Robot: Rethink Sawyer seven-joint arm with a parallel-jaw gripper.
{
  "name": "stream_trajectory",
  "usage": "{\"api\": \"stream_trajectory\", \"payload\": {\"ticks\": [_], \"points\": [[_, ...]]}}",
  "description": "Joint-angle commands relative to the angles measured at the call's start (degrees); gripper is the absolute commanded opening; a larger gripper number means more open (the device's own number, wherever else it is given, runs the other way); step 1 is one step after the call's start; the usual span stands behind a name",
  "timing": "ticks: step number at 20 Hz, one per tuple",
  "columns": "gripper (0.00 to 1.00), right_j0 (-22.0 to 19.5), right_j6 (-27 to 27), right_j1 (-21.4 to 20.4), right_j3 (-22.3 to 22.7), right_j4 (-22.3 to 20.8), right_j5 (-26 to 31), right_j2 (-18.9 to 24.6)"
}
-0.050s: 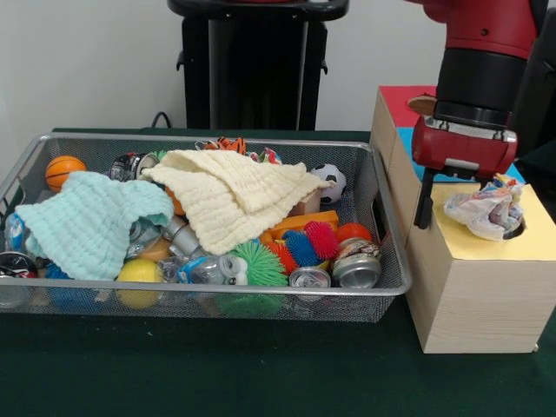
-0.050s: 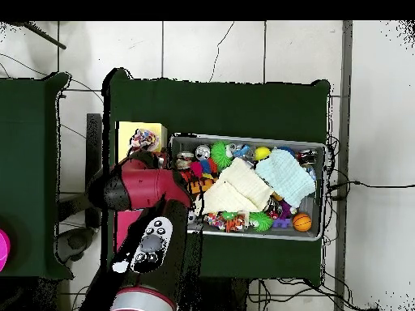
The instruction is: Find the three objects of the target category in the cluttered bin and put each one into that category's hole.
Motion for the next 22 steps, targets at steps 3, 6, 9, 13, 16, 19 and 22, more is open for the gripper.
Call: {"api": "stream_trajectory", "payload": {"ticks": [3, 6, 9, 13, 16, 19, 22], "points": [[1.0, -1.5, 8.5, -1.6, 3.0, 2.6, 3.5, 8.3], [1.0, -2.6, 7.3, -4.2, 3.8, 2.6, 6.2, 9.2], [1.0, -4.1, 6.0, -5.7, 4.3, 2.3, 7.9, 10.2], [1.0, -5.7, 4.9, -6.7, 3.9, 2.0, 9.9, 11.2], [1.0, -6.7, 4.3, -7.7, 3.8, 1.6, 11.1, 11.7], [1.0, -7.2, 4.6, -8.6, 5.9, 1.0, 10.1, 12.6], [1.0, -7.5, 4.9, -8.7, 6.7, 0.5, 9.3, 12.9]]}}
